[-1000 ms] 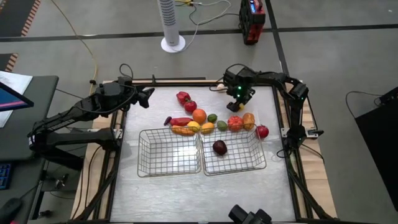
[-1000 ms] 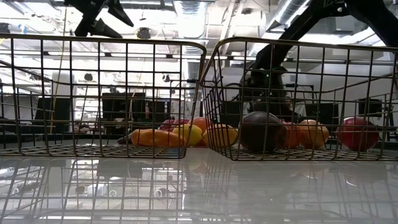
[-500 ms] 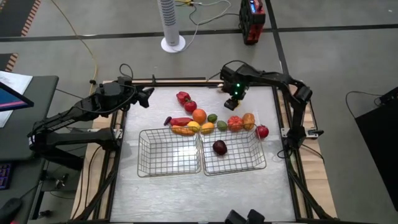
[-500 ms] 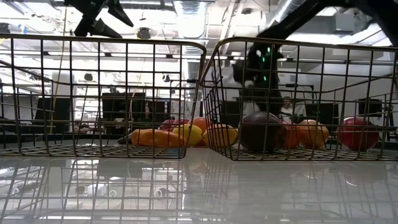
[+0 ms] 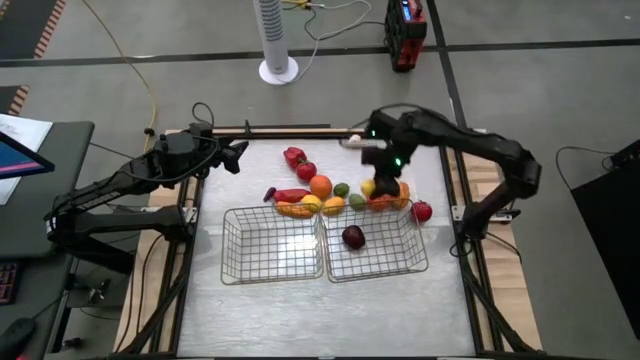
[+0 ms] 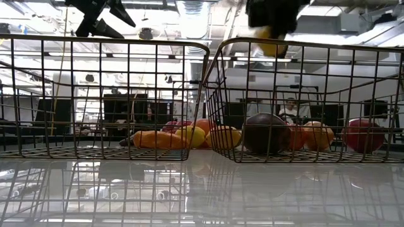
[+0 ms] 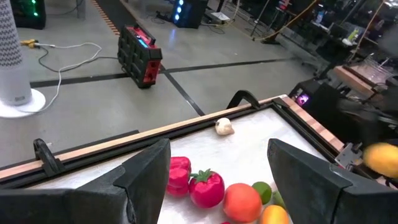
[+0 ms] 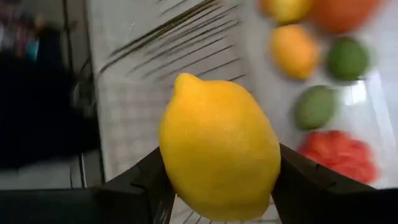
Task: Sort produce into baskets
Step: Put the top lemon into the right wire basket, then put the top lime into the right wire basket
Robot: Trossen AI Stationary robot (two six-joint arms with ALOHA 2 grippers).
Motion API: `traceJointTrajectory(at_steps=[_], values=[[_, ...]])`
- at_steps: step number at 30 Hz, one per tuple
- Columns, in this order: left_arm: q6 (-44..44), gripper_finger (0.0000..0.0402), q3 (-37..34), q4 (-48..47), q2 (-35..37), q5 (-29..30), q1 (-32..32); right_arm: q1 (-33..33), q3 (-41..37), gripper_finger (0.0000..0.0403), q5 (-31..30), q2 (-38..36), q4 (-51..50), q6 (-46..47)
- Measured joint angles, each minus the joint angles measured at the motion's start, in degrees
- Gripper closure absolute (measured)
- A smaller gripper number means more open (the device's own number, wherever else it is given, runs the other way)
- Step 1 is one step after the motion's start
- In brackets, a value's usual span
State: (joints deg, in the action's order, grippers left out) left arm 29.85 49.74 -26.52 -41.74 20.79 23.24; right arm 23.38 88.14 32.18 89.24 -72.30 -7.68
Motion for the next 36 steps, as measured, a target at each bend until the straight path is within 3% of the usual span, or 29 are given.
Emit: traceJointTrajectory(at_steps=[7,17,21,26,31,36], values=[[0.0,0.0145,0.0,-0.1,0.0,0.0,0.0,-10.6,-2.6,0.0147,-7.2,-2.1,-1.5,1.6],[-0.1,0.0145,0.0,-0.2,0.0,-1.9,0.0,-15.1,-3.0,0.0038,-7.7,2.8,-1.7,4.4],[-0.1,0.0145,0.0,-0.2,0.0,-2.8,0.0,-13.0,-3.0,0.0023,-10.2,3.7,0.1,4.5],[-0.1,0.0145,0.0,-0.2,0.0,-2.8,0.0,-7.8,-3.0,0.0036,-17.4,4.0,10.9,5.8],[-0.5,0.0145,0.0,-0.2,0.0,-2.8,0.0,-2.2,-2.9,0.0053,-17.3,8.5,18.2,6.4],[-1.1,0.0145,0.0,-0.2,0.0,-2.7,0.0,-0.7,-2.9,0.0064,-17.4,15.5,21.3,3.3]])
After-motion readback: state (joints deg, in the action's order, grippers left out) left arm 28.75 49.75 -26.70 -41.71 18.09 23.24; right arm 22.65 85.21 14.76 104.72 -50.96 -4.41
